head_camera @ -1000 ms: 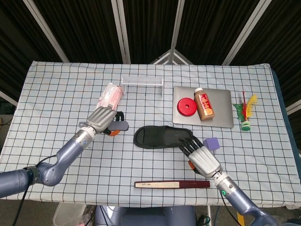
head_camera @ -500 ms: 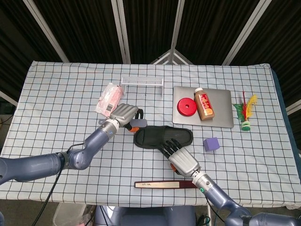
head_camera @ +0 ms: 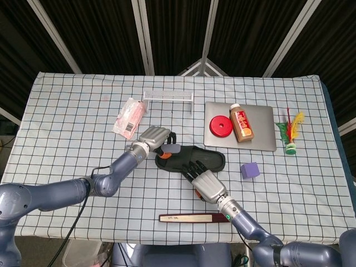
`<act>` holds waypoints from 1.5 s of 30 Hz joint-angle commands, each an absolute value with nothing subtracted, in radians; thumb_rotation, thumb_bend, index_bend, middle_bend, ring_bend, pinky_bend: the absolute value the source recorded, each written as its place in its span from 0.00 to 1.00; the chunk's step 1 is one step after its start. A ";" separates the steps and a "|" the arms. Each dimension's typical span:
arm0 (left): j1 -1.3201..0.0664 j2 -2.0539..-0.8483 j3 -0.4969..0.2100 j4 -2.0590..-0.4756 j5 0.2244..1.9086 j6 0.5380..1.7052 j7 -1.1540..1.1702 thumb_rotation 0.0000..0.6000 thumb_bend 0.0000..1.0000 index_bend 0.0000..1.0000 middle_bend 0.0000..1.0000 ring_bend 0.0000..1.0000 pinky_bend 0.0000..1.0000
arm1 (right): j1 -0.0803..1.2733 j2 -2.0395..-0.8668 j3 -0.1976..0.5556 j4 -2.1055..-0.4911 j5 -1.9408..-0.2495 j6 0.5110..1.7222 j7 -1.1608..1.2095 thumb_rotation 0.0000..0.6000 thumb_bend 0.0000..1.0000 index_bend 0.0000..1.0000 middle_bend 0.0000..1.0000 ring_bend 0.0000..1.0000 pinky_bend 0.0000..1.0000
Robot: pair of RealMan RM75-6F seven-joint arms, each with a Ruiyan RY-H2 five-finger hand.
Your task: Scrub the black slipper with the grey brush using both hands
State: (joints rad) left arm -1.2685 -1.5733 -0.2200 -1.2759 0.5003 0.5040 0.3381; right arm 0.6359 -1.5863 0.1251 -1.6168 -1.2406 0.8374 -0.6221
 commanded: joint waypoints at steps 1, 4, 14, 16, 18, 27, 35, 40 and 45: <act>-1.274 -1.608 -0.229 -1.243 0.535 0.497 0.309 1.00 0.74 0.77 0.72 0.58 0.47 | 0.641 -1.593 0.117 -1.610 -1.234 0.839 -0.625 1.00 0.64 0.00 0.00 0.00 0.00; -1.273 -1.637 -0.243 -1.223 0.577 0.498 0.280 1.00 0.74 0.77 0.72 0.58 0.47 | 0.647 -1.598 0.108 -1.605 -1.229 0.841 -0.628 1.00 0.64 0.00 0.00 0.00 0.00; -1.260 -1.706 -0.279 -1.186 0.696 0.547 0.200 1.00 0.74 0.77 0.72 0.58 0.47 | 0.660 -1.607 0.086 -1.607 -1.229 0.859 -0.628 1.00 0.64 0.00 0.00 0.00 0.00; -1.258 -1.711 -0.281 -1.186 0.706 0.544 0.187 1.00 0.74 0.77 0.72 0.58 0.47 | 0.662 -1.607 0.083 -1.609 -1.230 0.863 -0.629 1.00 0.64 0.00 0.00 0.00 0.00; -1.257 -1.711 -0.279 -1.187 0.715 0.539 0.179 1.00 0.74 0.77 0.72 0.58 0.47 | 0.664 -1.607 0.080 -1.610 -1.228 0.866 -0.628 1.00 0.64 0.00 0.00 0.00 0.00; -1.259 -1.659 -0.211 -1.221 0.687 0.530 0.229 1.00 0.74 0.77 0.72 0.58 0.48 | 0.670 -1.604 0.072 -1.614 -1.226 0.879 -0.617 1.00 0.64 0.00 0.00 0.00 0.00; -1.284 -1.588 -0.133 -1.246 0.565 0.487 0.272 1.00 0.74 0.77 0.72 0.58 0.48 | 0.674 -1.607 0.058 -1.612 -1.229 0.884 -0.605 1.00 0.64 0.00 0.00 0.00 0.00; -1.301 -1.582 -0.116 -1.254 0.515 0.506 0.279 1.00 0.74 0.77 0.72 0.58 0.48 | 0.677 -1.606 0.054 -1.610 -1.231 0.887 -0.596 1.00 0.64 0.00 0.00 0.00 0.00; -1.301 -1.614 -0.147 -1.251 0.549 0.527 0.248 1.00 0.74 0.77 0.72 0.58 0.48 | 0.682 -1.604 0.051 -1.609 -1.228 0.888 -0.594 1.00 0.64 0.00 0.00 0.00 0.00</act>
